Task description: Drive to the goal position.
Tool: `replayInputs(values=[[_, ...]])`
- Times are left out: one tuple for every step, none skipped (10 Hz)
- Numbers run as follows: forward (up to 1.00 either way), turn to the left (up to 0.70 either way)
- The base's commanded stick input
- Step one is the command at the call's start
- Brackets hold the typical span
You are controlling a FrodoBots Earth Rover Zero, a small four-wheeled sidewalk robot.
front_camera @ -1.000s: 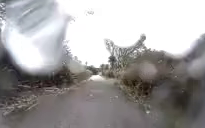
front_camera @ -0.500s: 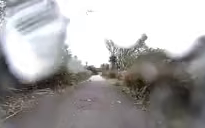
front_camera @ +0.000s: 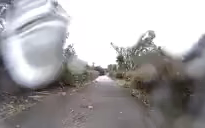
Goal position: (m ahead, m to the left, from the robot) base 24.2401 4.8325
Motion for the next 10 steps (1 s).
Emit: replayInputs(values=[[0.85,0.0],[0.85,0.0],[0.85,0.0],[0.85,0.0],[0.85,0.0],[0.85,0.0],[0.85,0.0],[0.85,0.0],[0.85,0.0],[0.85,0.0]])
